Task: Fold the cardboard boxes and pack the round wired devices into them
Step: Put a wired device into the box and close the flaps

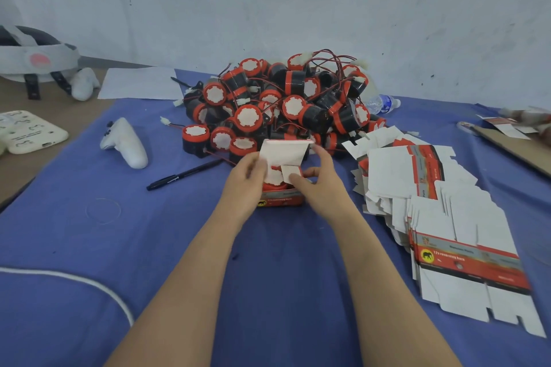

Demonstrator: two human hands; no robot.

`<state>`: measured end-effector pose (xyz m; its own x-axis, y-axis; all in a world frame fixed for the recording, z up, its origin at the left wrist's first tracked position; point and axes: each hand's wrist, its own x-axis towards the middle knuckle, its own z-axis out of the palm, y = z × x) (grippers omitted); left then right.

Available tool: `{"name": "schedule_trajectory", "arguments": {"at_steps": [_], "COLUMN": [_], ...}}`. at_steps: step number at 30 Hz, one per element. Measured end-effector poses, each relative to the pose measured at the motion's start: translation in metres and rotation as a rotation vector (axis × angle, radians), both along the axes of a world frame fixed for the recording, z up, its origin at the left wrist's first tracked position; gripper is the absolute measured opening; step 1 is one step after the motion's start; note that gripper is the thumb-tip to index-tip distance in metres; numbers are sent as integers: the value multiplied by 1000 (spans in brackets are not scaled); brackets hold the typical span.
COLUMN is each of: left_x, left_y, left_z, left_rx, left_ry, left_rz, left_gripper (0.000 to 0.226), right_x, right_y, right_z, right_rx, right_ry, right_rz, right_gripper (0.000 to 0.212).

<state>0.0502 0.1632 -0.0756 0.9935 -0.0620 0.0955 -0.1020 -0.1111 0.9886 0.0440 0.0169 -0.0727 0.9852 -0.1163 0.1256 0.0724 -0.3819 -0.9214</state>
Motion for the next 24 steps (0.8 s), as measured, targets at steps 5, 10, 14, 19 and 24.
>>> {"name": "schedule_trajectory", "arguments": {"at_steps": [5,10,14,19,24], "left_x": [3,3,4,-1,-4], "left_y": [4,6,8,8,7], "left_z": [-8,-10,-5,3,4], "left_rx": [44,21,-75,-138,-122], "left_ry": [-184,-82,-10,47,26], "left_rz": [124,125,90,-13,-57], "left_gripper": [34,38,45,41,30], "right_x": [-4,-12,-13,-12,-9], "right_y": [1,-12,-16,-18,-19], "right_z": [4,11,6,4,3], "right_rx": [-55,-61,-78,-91,-127], "right_ry": [-102,90,79,2,-26], "right_rz": [133,445,397,298,217], "right_gripper": [36,38,41,34,29]}}
